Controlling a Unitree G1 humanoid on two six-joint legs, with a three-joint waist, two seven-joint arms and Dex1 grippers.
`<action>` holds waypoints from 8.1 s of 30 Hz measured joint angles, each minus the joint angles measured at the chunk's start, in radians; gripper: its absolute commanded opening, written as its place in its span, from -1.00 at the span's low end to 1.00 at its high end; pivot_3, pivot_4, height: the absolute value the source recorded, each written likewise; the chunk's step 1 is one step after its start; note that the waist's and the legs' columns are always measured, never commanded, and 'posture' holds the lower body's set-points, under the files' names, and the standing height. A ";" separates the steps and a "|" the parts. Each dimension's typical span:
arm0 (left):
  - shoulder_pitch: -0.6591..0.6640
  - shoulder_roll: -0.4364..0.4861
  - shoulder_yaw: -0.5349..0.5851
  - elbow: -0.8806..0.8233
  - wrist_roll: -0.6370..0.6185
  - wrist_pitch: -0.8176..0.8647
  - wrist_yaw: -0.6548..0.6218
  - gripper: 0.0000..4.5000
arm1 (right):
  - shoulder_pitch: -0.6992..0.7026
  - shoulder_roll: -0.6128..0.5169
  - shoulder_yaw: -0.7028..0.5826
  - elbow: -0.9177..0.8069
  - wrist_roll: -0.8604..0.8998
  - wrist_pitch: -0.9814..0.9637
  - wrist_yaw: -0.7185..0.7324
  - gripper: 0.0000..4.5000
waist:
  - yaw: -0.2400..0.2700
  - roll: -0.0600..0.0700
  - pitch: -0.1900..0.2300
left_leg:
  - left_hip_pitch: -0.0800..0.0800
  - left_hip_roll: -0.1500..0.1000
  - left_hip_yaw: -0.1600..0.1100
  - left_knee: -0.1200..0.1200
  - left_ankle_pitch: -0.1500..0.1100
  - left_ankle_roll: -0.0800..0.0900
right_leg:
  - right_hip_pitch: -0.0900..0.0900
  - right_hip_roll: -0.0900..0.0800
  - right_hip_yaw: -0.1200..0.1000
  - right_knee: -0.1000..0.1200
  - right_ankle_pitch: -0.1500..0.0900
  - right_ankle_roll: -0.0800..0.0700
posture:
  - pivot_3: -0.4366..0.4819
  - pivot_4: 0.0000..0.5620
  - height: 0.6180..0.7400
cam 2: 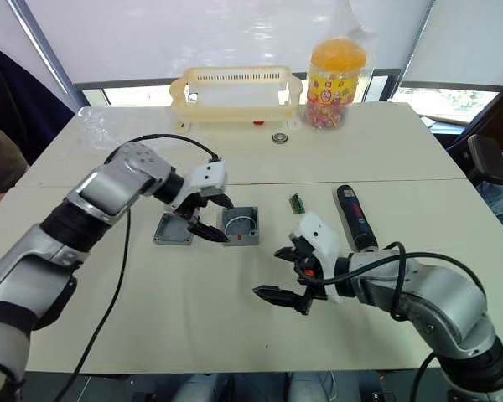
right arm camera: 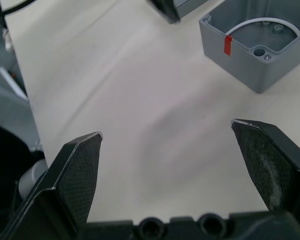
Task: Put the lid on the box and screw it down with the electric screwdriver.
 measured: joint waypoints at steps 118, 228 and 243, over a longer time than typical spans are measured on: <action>0.004 -0.055 0.620 0.476 -0.063 0.784 0.938 0.98 | -0.230 -0.075 0.073 0.115 -0.037 -0.108 0.227 1.00 | -0.002 -0.003 -0.002 | 0.004 -0.002 -0.003 0.006 0.004 -0.006 | 0.000 -0.001 0.005 0.011 0.003 0.000 | -0.05 -0.47 1.00; 0.895 -0.020 1.050 -0.624 -0.851 0.547 0.756 0.99 | -0.597 0.346 0.154 1.628 -1.056 -2.765 0.505 -0.89 | -0.045 -0.007 0.000 | 0.010 0.004 0.016 0.001 0.008 -0.014 | -0.011 0.007 0.026 0.019 0.004 -0.003 | -0.05 -0.47 1.00; 0.870 0.209 0.838 -0.645 -0.660 0.277 0.529 0.62 | -0.616 0.316 0.079 1.632 -1.812 -2.797 -0.126 -0.89 | -0.045 -0.007 0.000 | 0.021 0.004 0.020 -0.012 0.010 -0.017 | -0.007 0.011 0.032 0.018 0.004 -0.007 | -0.05 -0.47 1.00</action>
